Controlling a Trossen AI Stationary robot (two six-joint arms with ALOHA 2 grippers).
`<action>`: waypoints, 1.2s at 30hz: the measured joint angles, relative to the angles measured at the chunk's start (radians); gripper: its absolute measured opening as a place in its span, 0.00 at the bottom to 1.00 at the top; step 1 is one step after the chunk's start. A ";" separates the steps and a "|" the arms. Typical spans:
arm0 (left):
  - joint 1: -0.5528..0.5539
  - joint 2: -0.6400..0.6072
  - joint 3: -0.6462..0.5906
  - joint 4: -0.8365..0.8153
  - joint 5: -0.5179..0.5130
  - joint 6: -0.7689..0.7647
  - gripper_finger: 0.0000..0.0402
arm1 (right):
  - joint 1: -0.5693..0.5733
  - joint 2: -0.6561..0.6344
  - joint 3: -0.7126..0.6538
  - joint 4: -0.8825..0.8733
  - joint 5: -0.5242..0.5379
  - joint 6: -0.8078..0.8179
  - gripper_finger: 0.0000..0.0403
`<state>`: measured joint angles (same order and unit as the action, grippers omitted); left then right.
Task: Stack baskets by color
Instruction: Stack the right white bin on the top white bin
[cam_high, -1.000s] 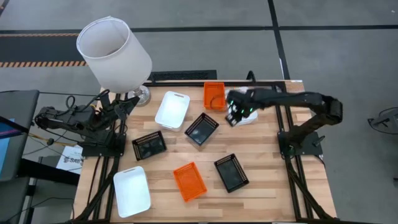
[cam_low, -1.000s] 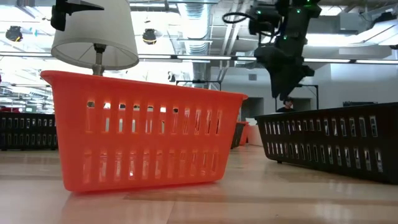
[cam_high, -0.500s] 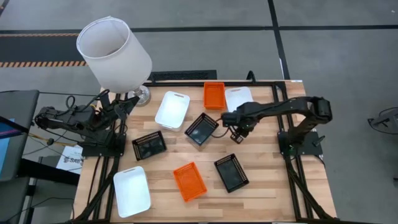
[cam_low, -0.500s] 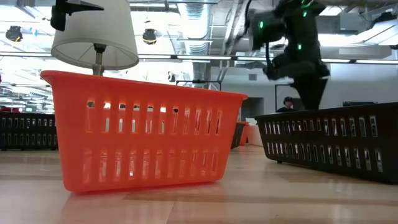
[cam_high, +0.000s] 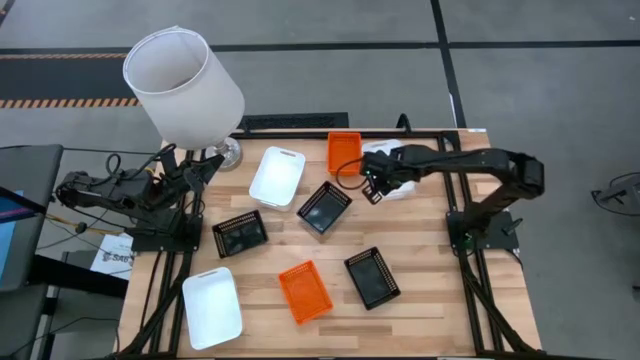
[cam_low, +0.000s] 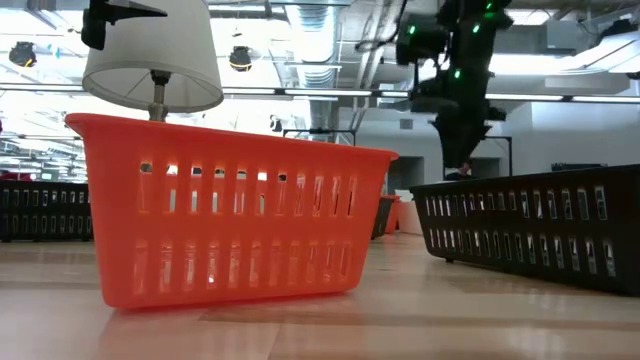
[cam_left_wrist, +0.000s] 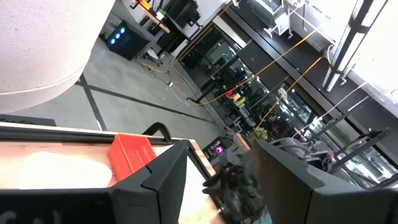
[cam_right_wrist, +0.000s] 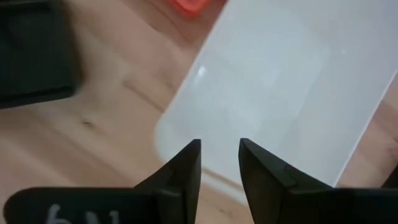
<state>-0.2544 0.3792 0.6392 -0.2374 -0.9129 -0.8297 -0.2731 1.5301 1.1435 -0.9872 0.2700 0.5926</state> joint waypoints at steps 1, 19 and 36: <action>0.000 0.000 0.000 0.000 0.000 -0.003 0.43 | -0.006 0.015 0.000 0.000 -0.002 -0.008 0.31; 0.000 0.000 0.000 0.001 0.000 -0.023 0.43 | 0.171 0.036 -0.001 -0.405 -0.089 -0.096 0.30; 0.000 0.000 0.000 0.003 0.000 -0.024 0.43 | 0.109 -0.206 -0.001 -0.432 -0.011 0.690 0.30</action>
<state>-0.2544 0.3792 0.6392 -0.2340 -0.9131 -0.8536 -0.1642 1.3241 1.1427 -1.4195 0.2591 1.2822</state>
